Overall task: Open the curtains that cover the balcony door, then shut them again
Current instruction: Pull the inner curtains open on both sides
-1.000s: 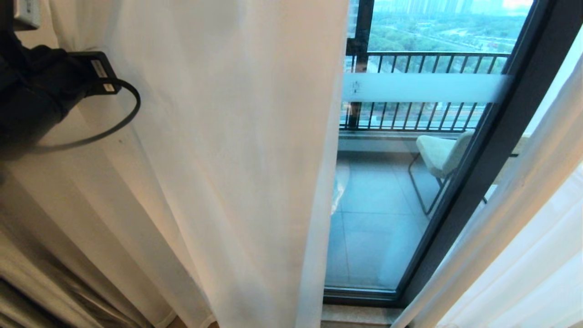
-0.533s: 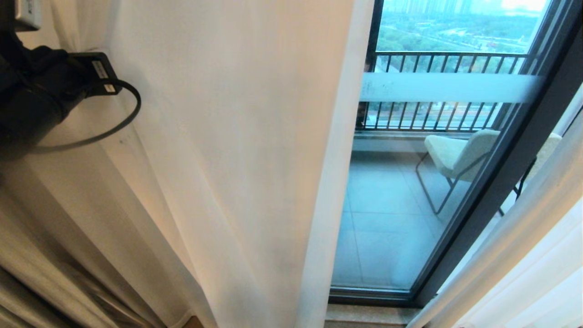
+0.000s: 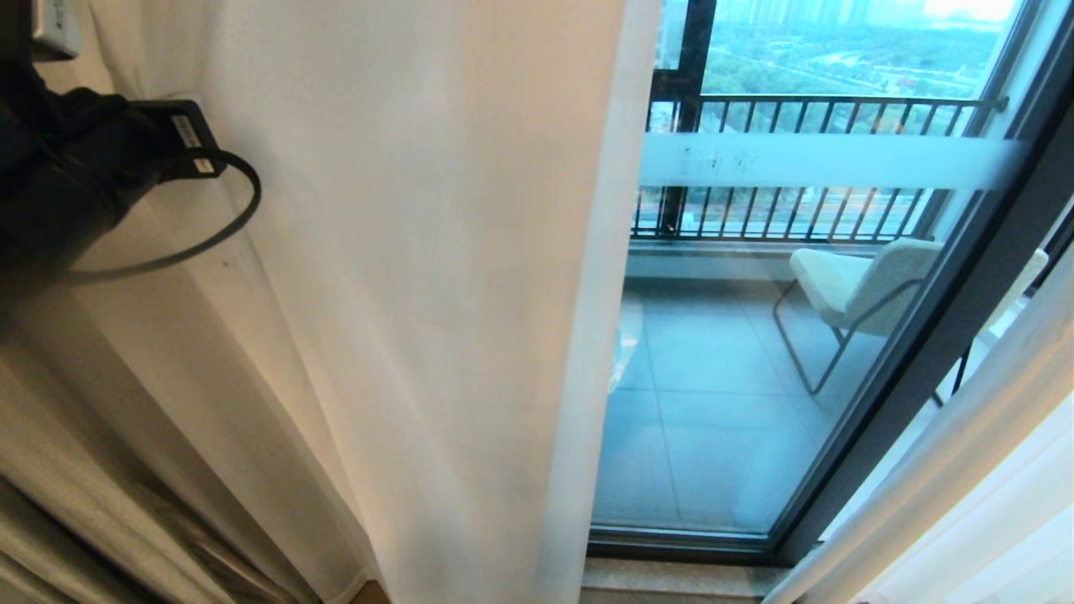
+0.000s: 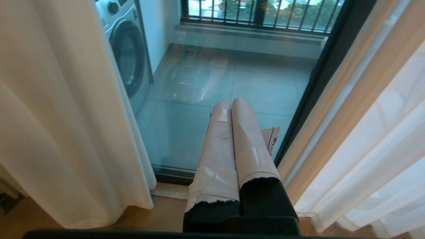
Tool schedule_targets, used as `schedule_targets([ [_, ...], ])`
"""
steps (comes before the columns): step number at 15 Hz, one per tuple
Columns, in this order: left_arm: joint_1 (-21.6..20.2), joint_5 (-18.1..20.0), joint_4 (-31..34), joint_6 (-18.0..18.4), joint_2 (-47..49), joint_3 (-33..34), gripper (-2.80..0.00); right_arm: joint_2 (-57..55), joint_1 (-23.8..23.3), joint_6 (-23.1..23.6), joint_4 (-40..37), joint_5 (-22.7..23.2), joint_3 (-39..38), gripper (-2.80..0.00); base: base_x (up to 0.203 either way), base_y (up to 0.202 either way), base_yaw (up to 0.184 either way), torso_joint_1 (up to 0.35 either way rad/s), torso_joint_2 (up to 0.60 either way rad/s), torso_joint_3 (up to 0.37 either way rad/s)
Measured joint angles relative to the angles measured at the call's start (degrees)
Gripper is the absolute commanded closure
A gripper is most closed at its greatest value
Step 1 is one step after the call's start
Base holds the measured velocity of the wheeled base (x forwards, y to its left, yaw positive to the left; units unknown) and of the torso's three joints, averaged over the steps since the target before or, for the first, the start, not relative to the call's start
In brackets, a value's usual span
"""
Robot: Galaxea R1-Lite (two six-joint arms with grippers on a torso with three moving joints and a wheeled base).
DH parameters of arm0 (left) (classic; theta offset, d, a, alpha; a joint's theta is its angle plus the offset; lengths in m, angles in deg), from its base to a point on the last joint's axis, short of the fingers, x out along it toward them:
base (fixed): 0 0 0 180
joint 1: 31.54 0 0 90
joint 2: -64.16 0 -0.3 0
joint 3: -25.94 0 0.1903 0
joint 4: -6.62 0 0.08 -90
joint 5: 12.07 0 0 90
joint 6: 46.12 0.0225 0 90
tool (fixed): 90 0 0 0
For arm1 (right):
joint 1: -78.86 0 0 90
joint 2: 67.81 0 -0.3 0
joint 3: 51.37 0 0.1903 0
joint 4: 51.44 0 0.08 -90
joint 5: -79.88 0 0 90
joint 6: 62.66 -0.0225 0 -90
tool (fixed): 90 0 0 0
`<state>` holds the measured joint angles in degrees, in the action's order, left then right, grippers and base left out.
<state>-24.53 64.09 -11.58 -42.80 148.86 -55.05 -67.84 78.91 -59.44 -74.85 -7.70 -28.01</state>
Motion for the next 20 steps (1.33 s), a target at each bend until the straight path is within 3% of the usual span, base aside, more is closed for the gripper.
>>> schedule_targets([
  [7,0.0,-0.1,0.8,0.0,0.2,-0.5,0.00,0.0,0.0,0.0,-0.1,0.0,0.0,0.00,0.000,0.000,0.000,0.000,0.00,0.000],
  [11,-3.1,-0.5,1.9,0.0,0.9,-5.4,0.00,0.0,0.0,0.0,-0.1,0.0,0.0,0.00,0.000,0.000,0.000,0.000,0.00,0.000],
  [13,-5.2,-4.5,1.8,-0.1,2.0,-8.7,0.00,0.0,0.0,0.0,-0.1,0.0,0.0,0.00,0.000,0.000,0.000,0.000,0.00,0.000],
  [15,-7.7,-11.6,1.8,-0.5,3.4,-11.6,0.00,0.0,-0.1,0.0,-0.1,0.0,0.0,0.00,0.000,0.000,0.000,0.000,0.00,0.000],
  [17,-10.8,-16.3,1.9,-1.4,4.3,-13.7,0.00,0.0,-0.1,0.0,-0.1,0.0,0.0,0.00,0.000,0.000,0.000,0.000,0.00,0.000],
  [20,-16.4,-17.1,2.2,-4.2,5.7,-17.1,0.00,0.0,0.0,0.0,-0.1,0.0,0.0,0.00,0.000,0.000,0.000,0.000,0.00,0.000],
])
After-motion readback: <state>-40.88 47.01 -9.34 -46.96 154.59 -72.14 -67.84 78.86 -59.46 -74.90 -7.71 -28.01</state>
